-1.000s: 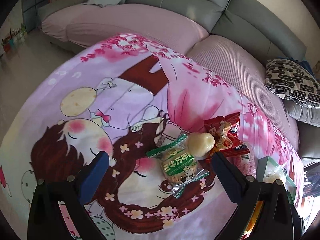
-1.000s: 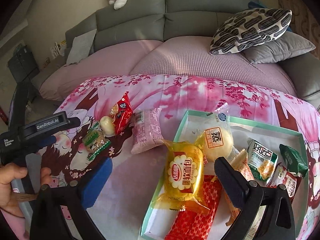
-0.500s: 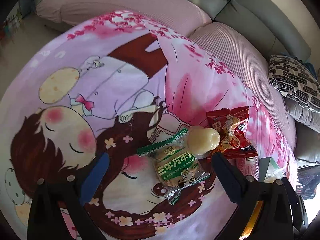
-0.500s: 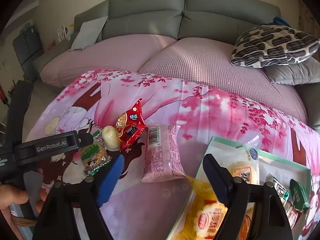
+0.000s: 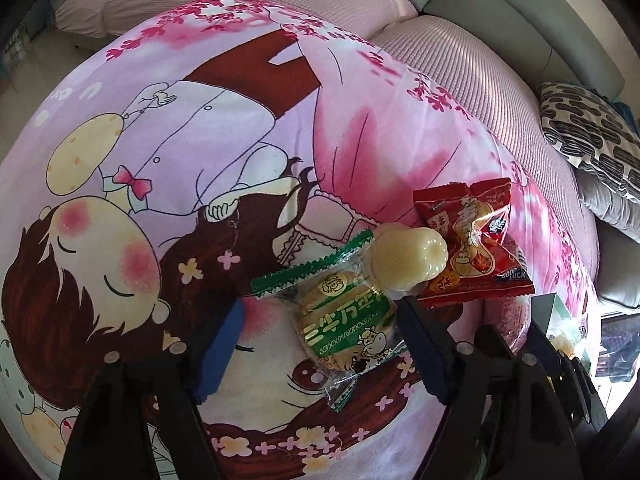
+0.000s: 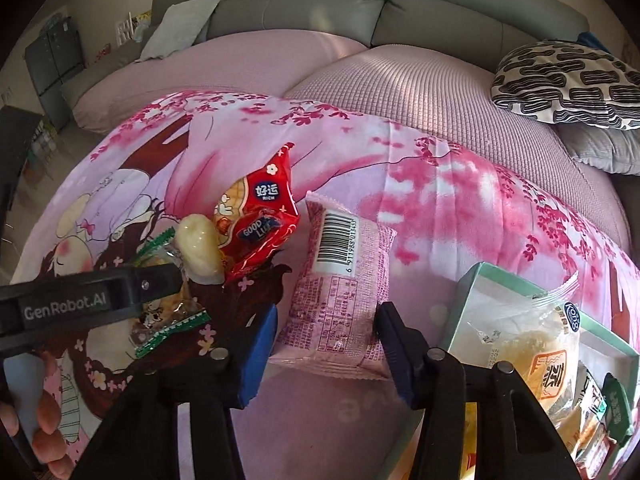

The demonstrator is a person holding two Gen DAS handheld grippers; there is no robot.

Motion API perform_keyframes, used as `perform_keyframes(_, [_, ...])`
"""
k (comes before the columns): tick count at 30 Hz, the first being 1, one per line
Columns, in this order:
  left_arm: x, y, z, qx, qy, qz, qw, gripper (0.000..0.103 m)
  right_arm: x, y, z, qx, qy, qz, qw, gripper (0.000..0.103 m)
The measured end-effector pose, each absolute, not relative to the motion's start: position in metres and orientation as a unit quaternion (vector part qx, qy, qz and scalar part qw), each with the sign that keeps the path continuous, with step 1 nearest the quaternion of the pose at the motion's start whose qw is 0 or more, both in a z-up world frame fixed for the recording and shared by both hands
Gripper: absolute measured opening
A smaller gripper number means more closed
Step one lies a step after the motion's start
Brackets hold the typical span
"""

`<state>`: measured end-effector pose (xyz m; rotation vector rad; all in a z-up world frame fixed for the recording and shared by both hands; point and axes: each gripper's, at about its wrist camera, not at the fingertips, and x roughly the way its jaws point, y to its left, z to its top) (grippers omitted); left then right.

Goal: Organize snacks
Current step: 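Close right tool on the pink barcode pack while left tool grips the green-striped pack, then carry the green-striped pack in left tool while right tool carries the pink pack over the tray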

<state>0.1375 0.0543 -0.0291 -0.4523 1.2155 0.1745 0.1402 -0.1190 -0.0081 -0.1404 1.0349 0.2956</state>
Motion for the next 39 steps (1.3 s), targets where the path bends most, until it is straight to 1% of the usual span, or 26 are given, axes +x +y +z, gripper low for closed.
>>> perform_keyframes(3, [0.140, 0.050, -0.030, -0.205, 0.567, 0.077, 0.794, 0.074, 0.144, -0.122, -0.010, -0.061, 0.497, 0.137, 0.855, 0.053])
perform_keyframes(5, [0.141, 0.048, -0.030, -0.205, 0.566, 0.072, 0.795, 0.068, 0.146, -0.122, -0.011, -0.063, 0.497, 0.134, 0.855, 0.051])
perform_keyframes(6, [0.141, 0.048, -0.030, -0.208, 0.565, 0.066, 0.796, 0.061, 0.147, -0.121, -0.011, -0.062, 0.498, 0.134, 0.855, 0.049])
perform_keyframes(7, [0.141, 0.047, -0.029, -0.211, 0.564, 0.060, 0.796, 0.057, 0.147, -0.121, -0.010, -0.062, 0.498, 0.133, 0.855, 0.048])
perform_keyframes(10, [0.142, 0.044, -0.028, -0.208, 0.563, 0.054, 0.798, 0.050, 0.148, -0.123, -0.010, -0.059, 0.499, 0.129, 0.855, 0.044])
perform_keyframes(12, [0.141, 0.045, -0.027, -0.210, 0.560, 0.051, 0.799, 0.049, 0.147, -0.125, -0.009, -0.054, 0.497, 0.126, 0.857, 0.040])
perform_keyframes(15, [0.140, 0.045, -0.026, -0.213, 0.557, 0.048, 0.801, 0.047, 0.146, -0.127, -0.007, -0.049, 0.498, 0.125, 0.857, 0.039])
perform_keyframes(16, [0.140, 0.046, -0.025, -0.215, 0.555, 0.047, 0.802, 0.045, 0.145, -0.127, -0.005, -0.046, 0.497, 0.125, 0.857, 0.039])
perform_keyframes(17, [0.137, 0.047, -0.022, -0.215, 0.550, 0.048, 0.805, 0.038, 0.143, -0.128, -0.004, -0.042, 0.497, 0.126, 0.858, 0.038])
perform_keyframes(19, [0.132, 0.050, -0.015, -0.224, 0.541, 0.045, 0.809, 0.033, 0.139, -0.131, -0.001, -0.034, 0.495, 0.127, 0.859, 0.038])
perform_keyframes(23, [0.130, 0.048, -0.011, -0.226, 0.536, 0.043, 0.812, 0.030, 0.130, -0.133, 0.007, -0.024, 0.490, 0.130, 0.861, 0.038])
perform_keyframes(27, [0.127, 0.051, -0.005, -0.240, 0.521, 0.029, 0.818, 0.023, 0.120, -0.135, 0.015, -0.017, 0.483, 0.133, 0.866, 0.038])
perform_keyframes(30, [0.126, 0.048, -0.001, -0.236, 0.518, 0.026, 0.822, 0.023, 0.114, -0.139, 0.020, -0.008, 0.480, 0.132, 0.867, 0.038])
perform_keyframes(35, [0.121, 0.047, 0.009, -0.240, 0.505, 0.015, 0.829, 0.019, 0.102, -0.145, 0.029, 0.005, 0.475, 0.130, 0.871, 0.038])
perform_keyframes(39, [0.115, 0.045, 0.018, -0.238, 0.497, 0.008, 0.835, 0.019, 0.093, -0.150, 0.038, 0.011, 0.466, 0.131, 0.875, 0.038])
